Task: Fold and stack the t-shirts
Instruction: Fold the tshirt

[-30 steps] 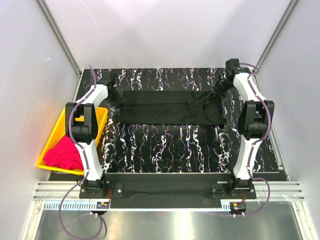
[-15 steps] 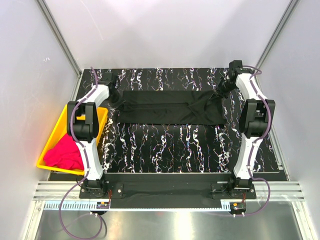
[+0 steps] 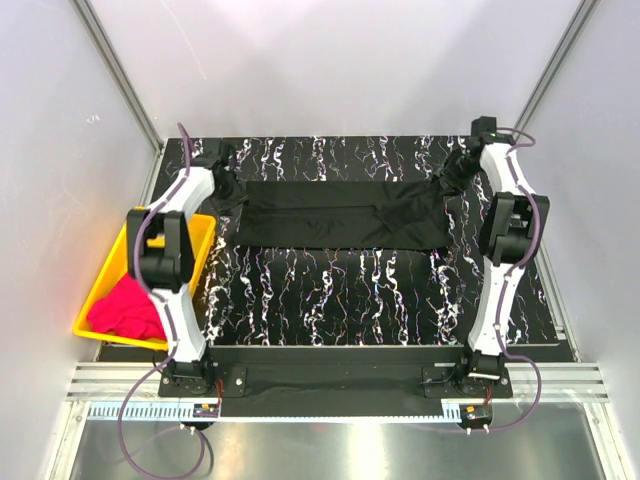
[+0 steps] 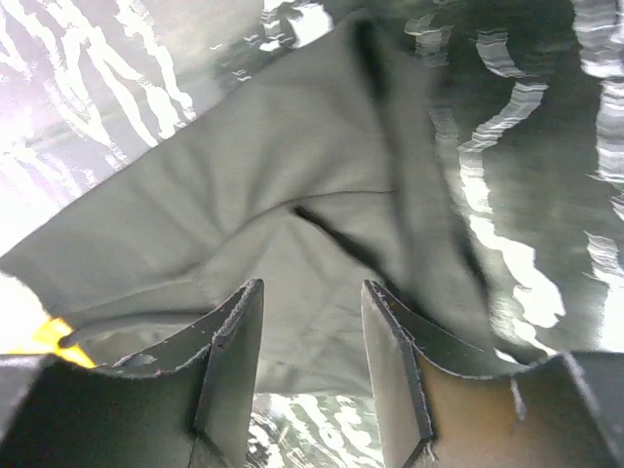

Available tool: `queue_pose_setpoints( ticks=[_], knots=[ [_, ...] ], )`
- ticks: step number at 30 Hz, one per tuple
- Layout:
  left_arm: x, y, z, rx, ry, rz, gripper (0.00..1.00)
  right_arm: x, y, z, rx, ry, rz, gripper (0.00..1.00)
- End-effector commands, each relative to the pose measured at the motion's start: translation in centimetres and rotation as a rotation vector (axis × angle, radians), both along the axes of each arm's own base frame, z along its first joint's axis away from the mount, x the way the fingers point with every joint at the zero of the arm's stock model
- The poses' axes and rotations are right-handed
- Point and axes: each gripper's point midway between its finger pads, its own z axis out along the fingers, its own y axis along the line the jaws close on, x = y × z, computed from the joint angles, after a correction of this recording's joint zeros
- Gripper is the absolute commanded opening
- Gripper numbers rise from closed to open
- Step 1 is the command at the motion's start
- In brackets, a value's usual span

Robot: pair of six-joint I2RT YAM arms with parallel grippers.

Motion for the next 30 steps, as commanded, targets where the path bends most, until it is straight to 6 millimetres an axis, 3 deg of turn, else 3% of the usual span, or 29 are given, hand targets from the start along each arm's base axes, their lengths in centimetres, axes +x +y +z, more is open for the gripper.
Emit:
queue_pose_setpoints(
  ticks=[1, 2, 5, 8, 9, 10, 11, 13, 14, 17, 22, 26, 30],
  knots=[
    [-1.5, 0.3, 6.1, 0.034, -0.135, -0.05, 0.49, -1.9, -2.4, 4.9, -0.129, -0.063, 0.006, 0.52],
    [-2.8, -0.6, 5.3, -0.002, -0.114, -0.089, 0.49, -2.6, -2.0, 5.1, -0.116, -0.066, 0.018, 0.52],
    [-4.4, -5.1, 5.6, -0.077, -0.14, -0.253, 0.48, -7.1, -0.8, 4.8, -0.066, -0.022, -0.003, 0.53],
    [-5.3, -8.3, 4.7, -0.089, -0.128, -0.386, 0.48, -9.0, 0.0, 4.7, -0.031, -0.03, -0.04, 0.53],
    [-5.1, -8.8, 4.3, -0.088, -0.125, -0.401, 0.48, -10.9, 0.4, 4.1, -0.023, -0.012, -0.051, 0.52],
    [-5.1, -9.0, 2.9, -0.079, -0.094, -0.414, 0.48, -11.1, 0.5, 4.1, -0.019, -0.03, -0.067, 0.52],
    [-4.8, -9.4, 2.6, -0.078, -0.091, -0.426, 0.47, -12.7, 0.9, 3.5, 0.001, -0.007, -0.109, 0.52],
    [-4.5, -9.5, 0.5, -0.076, -0.045, -0.441, 0.46, -12.8, 1.3, 3.3, 0.019, -0.048, -0.153, 0.52],
    [-4.1, -9.5, 0.2, -0.073, -0.042, -0.44, 0.45, -14.0, 1.7, 2.9, 0.047, -0.035, -0.197, 0.52],
    [-3.9, -9.3, -1.7, -0.059, -0.002, -0.436, 0.45, -14.3, 3.0, 2.2, 0.088, -0.051, -0.224, 0.52],
    [-6.3, -8.8, -3.9, -0.071, 0.094, -0.383, 0.43, -14.5, 3.5, 0.8, 0.063, -0.032, -0.237, 0.52],
    [-10.5, -9.1, -6.2, -0.112, 0.201, -0.371, 0.42, -14.0, 2.7, -0.5, 0.016, -0.017, -0.262, 0.53],
    [-14.2, -10.3, -6.9, -0.157, 0.266, -0.386, 0.42, -12.8, 2.2, -1.4, -0.014, -0.015, -0.261, 0.54]
  ],
)
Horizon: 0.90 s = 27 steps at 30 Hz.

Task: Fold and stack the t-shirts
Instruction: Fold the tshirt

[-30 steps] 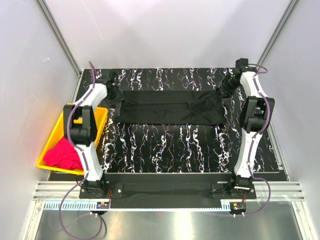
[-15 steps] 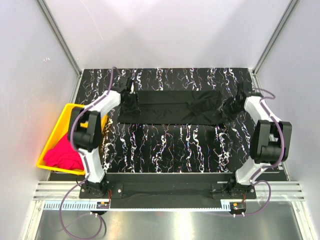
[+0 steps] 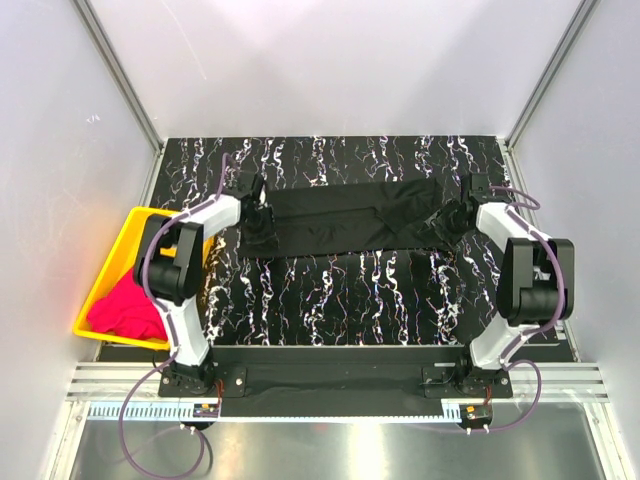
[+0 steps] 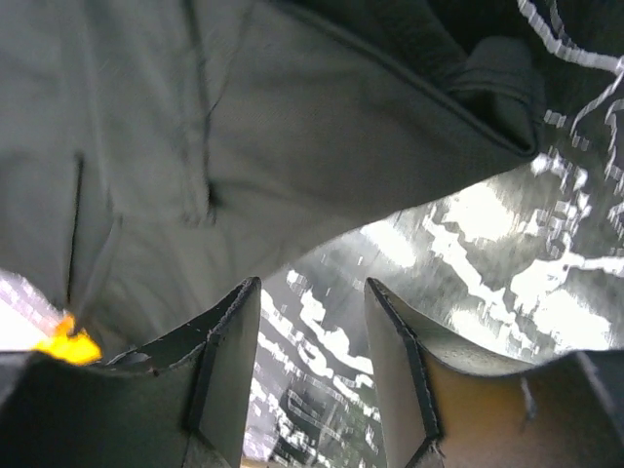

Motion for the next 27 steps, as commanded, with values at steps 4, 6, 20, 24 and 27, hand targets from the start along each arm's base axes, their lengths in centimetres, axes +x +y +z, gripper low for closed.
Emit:
queue_pose_setpoints(
  ticks=[4, 6, 20, 24, 27],
  knots=[
    [-8.5, -3.5, -1.5, -0.115, 0.223, -0.047, 0.42, 3.8, -1.3, -1.1, -0.078, -0.038, 0.008, 0.54],
    [-9.8, -5.1, -0.9, -0.134, 0.226, -0.087, 0.42, 4.9, -1.7, -1.4, -0.11, -0.05, 0.043, 0.54],
    [-19.9, -18.1, 4.4, -0.499, 0.267, -0.575, 0.45, 12.1, -3.6, 3.4, -0.293, -0.158, 0.212, 0.62],
    [-18.6, -18.1, 8.2, -0.514, 0.116, -0.592, 0.45, 11.0, -1.9, 3.1, -0.337, -0.105, 0.181, 0.71],
    [-16.6, -16.4, 11.9, -0.516, -0.041, -0.526, 0.47, 10.4, -0.4, 2.5, -0.352, -0.08, 0.156, 0.74]
  ],
)
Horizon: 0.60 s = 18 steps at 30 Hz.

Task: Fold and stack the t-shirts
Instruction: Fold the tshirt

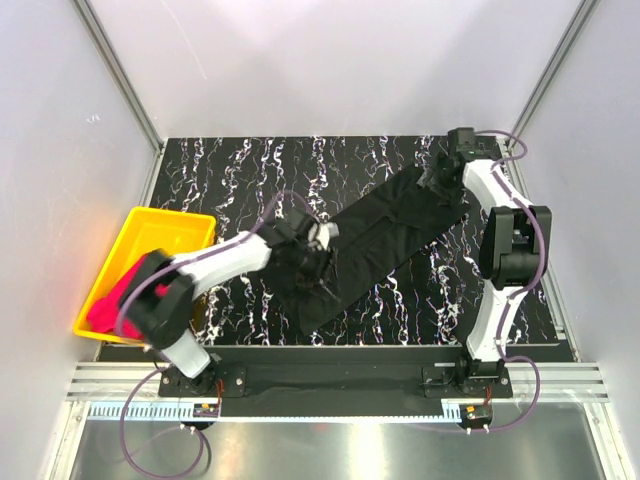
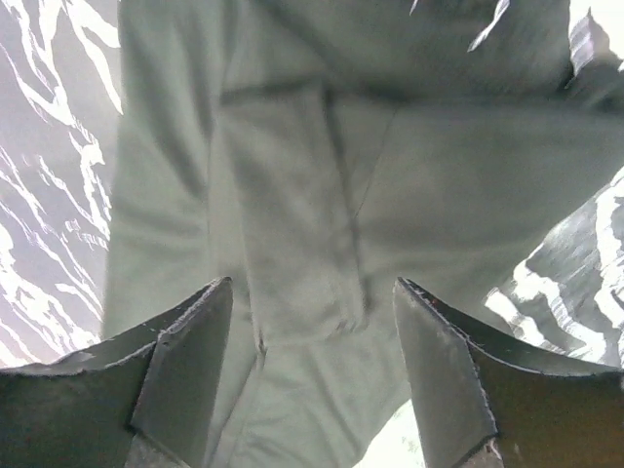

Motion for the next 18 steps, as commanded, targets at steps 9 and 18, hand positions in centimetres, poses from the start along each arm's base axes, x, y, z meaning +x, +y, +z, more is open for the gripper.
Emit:
queue_pose_setpoints(
  ticks=[9, 18],
  knots=[
    [6.0, 8.2, 7.6, -0.099, -0.293, 0.273, 0.56, -1.1, 5.6, -3.9, -0.091, 0.129, -0.025, 1.0],
    [9.5, 8.2, 7.5, -0.033, -0.306, 0.295, 0.68, 0.7, 8.2, -8.3, -0.139, 0.199, 0.096, 1.0]
  ],
)
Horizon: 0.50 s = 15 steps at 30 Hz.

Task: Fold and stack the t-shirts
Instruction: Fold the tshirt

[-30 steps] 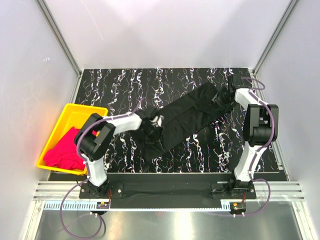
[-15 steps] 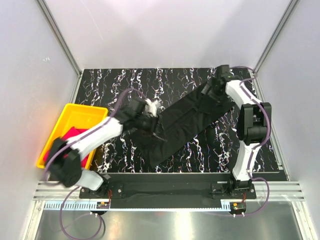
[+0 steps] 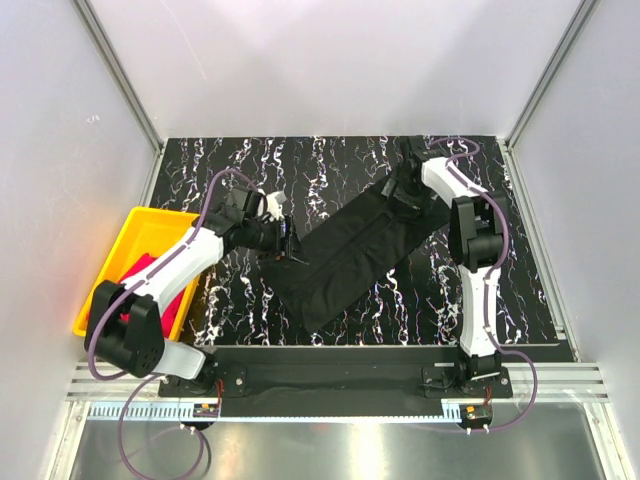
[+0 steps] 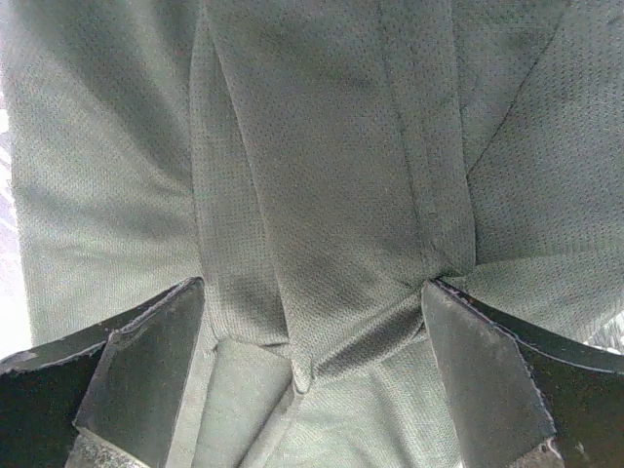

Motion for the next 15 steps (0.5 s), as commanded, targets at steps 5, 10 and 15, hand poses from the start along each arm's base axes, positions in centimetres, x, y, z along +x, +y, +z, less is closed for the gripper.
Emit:
queue_pose_setpoints(
  ticks=[5, 10, 15],
  knots=[
    [3.4, 0.3, 0.1, 0.097, -0.056, 0.014, 0.9, 4.8, 2.9, -2.2, -0.08, -0.023, 0.187, 1.0],
    [4.9, -1.5, -2.5, 0.155, -0.013, -0.032, 0.91, 8.6, 6.8, -0.9, -0.114, -0.129, 0.385, 1.0],
    [5.3, -5.4, -5.6, 0.17, 0.077, -0.086, 0.87, 9.6, 11.4, -0.3, -0.056, -0.224, 0.559, 1.0]
  ],
)
